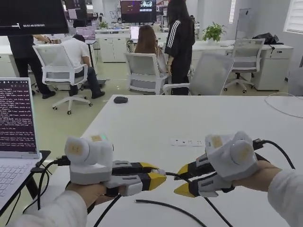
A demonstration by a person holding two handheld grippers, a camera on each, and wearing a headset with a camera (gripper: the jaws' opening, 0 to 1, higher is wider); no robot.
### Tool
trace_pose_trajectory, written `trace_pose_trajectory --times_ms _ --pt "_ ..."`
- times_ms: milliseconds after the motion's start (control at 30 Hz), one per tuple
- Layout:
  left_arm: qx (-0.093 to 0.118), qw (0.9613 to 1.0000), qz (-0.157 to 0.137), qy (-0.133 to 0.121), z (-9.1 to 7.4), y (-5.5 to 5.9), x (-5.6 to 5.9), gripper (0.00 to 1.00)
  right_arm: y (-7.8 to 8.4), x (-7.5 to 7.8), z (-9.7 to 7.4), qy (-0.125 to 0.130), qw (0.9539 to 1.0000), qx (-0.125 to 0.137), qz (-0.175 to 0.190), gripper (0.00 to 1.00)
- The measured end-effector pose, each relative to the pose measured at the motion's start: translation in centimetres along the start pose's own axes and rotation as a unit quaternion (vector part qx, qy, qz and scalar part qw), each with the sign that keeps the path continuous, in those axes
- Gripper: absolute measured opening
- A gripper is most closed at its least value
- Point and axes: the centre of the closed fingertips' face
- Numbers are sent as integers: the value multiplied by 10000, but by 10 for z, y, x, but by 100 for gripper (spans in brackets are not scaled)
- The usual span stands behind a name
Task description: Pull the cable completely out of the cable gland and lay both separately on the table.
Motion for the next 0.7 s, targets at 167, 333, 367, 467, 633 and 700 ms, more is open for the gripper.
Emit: trace_pose_trajectory --times_ms 167,333,367,467,633,700 --pt "9 10000 -58 -9 0 3 1 16 1 3 -3 59 10000 -23 20 15" --pt "21 10000 -90 -14 1 5 3 16 0 2 -4 40 10000 -38 -35 3" --pt "24 9999 -104 -15 1 6 3 16 1 2 -4 45 10000 -48 -54 2" --pt "31 9999 -117 -29 1 6 4 17 2 2 -4 12 10000 -28 -6 2" --pt "34 9998 -156 -79 -3 8 1 17 6 2 -4 14 9999 -100 -10 2" --pt "28 9998 -178 -119 -7 10 -1 17 10 3 -6 31 9999 -154 19 2"
Point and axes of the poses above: the centre of the closed fingertips' face, and the gripper's own axes: z roughly forward along the fingers, x roughly to its right, y roughly out of its underside, and after that the axes turned 2 degrees about x, right-handed
